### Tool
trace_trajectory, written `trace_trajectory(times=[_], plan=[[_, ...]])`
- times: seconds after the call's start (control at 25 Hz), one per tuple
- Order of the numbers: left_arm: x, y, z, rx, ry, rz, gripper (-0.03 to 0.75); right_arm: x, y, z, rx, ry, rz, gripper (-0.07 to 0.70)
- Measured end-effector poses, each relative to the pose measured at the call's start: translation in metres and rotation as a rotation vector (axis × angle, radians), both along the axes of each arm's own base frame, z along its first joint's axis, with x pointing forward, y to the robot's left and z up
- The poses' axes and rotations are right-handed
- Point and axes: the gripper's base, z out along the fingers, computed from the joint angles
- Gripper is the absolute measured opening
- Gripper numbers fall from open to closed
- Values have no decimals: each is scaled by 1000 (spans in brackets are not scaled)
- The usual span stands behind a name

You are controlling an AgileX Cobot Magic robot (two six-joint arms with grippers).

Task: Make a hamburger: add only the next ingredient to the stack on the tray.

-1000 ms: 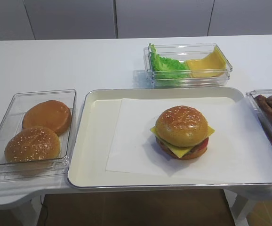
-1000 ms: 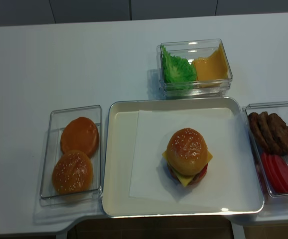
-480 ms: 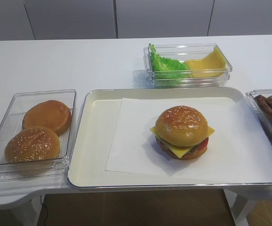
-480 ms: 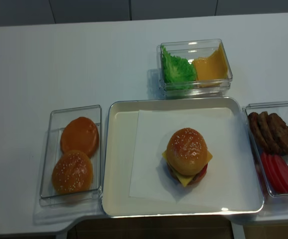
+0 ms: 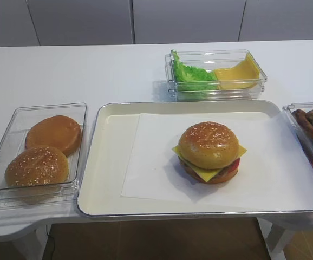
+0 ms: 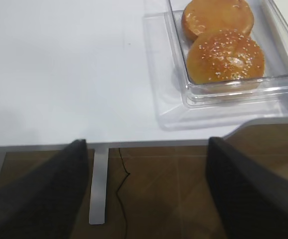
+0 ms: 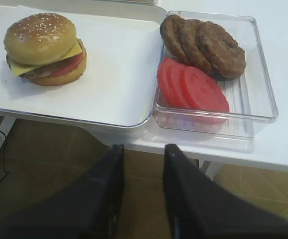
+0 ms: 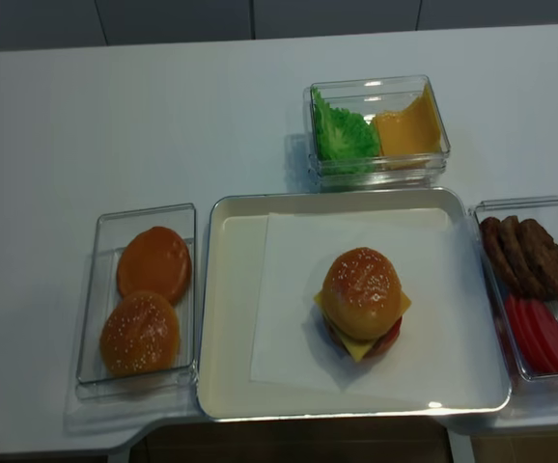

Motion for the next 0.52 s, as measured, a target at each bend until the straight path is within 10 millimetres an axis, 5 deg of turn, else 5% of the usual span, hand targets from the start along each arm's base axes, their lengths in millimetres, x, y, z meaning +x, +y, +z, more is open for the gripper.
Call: trace_trajectory(times=[0.52], plan=[[-7, -1, 0, 4, -52, -8, 543, 0, 0, 0, 0, 0, 0, 208]])
